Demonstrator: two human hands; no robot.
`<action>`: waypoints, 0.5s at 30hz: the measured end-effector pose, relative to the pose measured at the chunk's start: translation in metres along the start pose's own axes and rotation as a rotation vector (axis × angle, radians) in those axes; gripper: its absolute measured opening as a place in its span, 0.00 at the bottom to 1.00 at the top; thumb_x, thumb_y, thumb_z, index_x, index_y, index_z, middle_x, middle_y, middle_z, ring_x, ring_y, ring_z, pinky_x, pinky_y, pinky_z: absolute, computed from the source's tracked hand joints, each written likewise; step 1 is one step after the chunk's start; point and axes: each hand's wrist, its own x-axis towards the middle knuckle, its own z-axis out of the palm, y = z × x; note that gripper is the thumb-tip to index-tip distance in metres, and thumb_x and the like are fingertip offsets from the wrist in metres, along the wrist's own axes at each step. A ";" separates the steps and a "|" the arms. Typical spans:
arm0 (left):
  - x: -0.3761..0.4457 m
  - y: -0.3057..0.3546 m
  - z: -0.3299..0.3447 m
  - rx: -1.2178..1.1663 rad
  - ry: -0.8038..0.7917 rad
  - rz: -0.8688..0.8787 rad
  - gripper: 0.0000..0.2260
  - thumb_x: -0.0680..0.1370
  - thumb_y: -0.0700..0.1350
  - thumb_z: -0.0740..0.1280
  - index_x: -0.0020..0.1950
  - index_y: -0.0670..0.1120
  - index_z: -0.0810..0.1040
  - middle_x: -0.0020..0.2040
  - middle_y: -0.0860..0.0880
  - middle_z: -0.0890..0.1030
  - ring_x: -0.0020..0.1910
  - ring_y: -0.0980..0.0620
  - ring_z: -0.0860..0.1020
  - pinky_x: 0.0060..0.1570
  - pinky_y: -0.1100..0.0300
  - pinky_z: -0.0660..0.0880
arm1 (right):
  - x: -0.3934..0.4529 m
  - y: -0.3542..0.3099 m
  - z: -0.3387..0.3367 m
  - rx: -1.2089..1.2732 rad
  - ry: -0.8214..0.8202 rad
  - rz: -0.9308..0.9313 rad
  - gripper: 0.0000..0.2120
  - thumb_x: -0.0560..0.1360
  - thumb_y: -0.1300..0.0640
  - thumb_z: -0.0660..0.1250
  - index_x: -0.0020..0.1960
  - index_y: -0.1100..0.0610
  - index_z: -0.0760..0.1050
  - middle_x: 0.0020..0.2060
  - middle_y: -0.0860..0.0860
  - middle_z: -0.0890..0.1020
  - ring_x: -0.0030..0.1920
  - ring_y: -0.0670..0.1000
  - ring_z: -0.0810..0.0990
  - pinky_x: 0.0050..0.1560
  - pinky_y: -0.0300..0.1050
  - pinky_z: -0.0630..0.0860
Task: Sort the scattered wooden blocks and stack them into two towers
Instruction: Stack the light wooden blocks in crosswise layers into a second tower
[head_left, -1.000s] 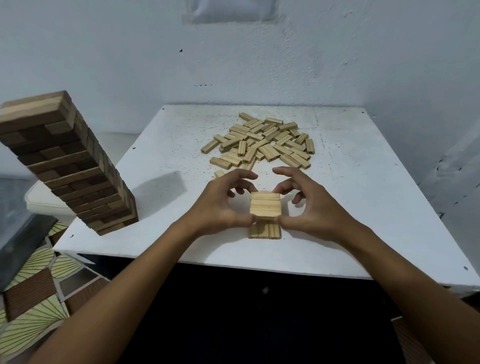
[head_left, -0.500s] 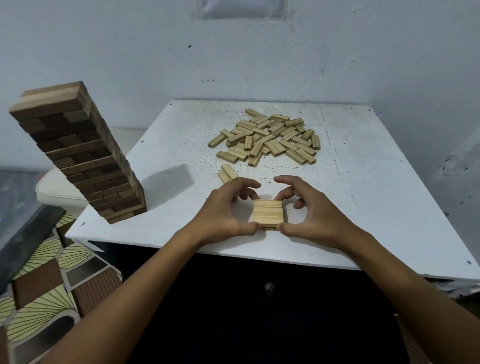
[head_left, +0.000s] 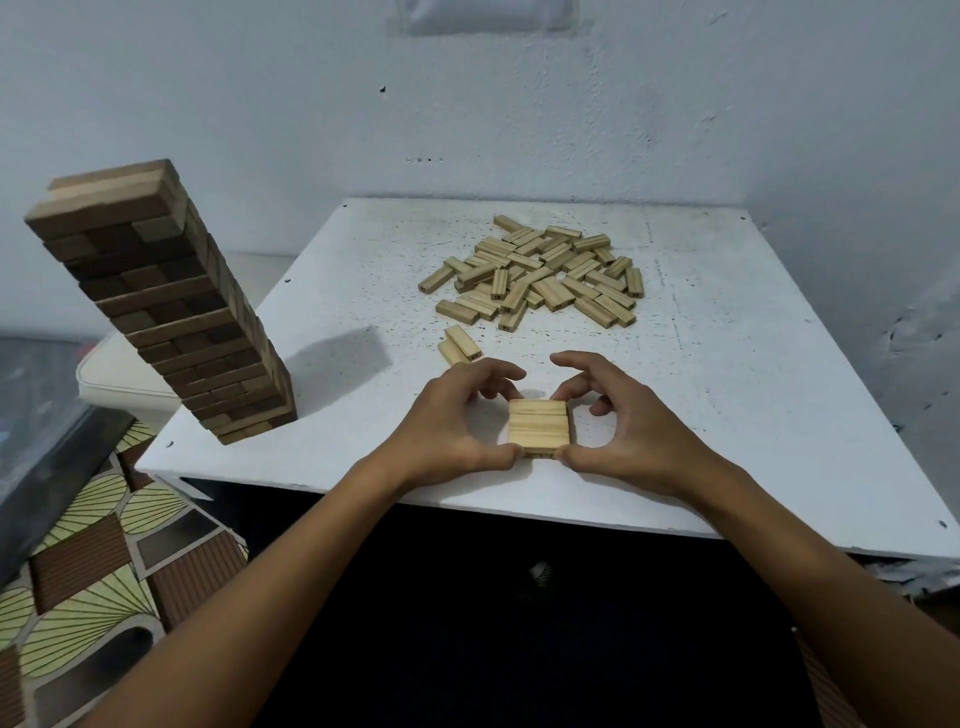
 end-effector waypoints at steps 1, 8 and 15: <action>0.000 0.000 0.000 0.001 -0.001 0.001 0.27 0.60 0.55 0.73 0.57 0.62 0.72 0.51 0.58 0.81 0.53 0.57 0.76 0.56 0.57 0.73 | 0.000 0.001 0.000 -0.001 0.000 0.000 0.39 0.65 0.58 0.78 0.70 0.44 0.64 0.54 0.44 0.78 0.58 0.43 0.74 0.53 0.32 0.67; -0.001 0.000 0.000 0.030 -0.010 -0.007 0.27 0.61 0.52 0.74 0.58 0.63 0.71 0.52 0.61 0.80 0.53 0.59 0.74 0.54 0.64 0.71 | 0.000 0.004 0.001 0.000 -0.011 0.001 0.39 0.65 0.58 0.78 0.70 0.43 0.63 0.54 0.43 0.78 0.59 0.41 0.73 0.54 0.31 0.66; -0.002 0.000 0.000 0.028 -0.011 0.002 0.27 0.62 0.49 0.74 0.58 0.60 0.72 0.51 0.60 0.79 0.53 0.57 0.74 0.53 0.64 0.71 | 0.000 0.005 0.001 -0.002 -0.020 -0.008 0.40 0.66 0.58 0.78 0.71 0.42 0.62 0.55 0.43 0.77 0.59 0.41 0.73 0.54 0.32 0.66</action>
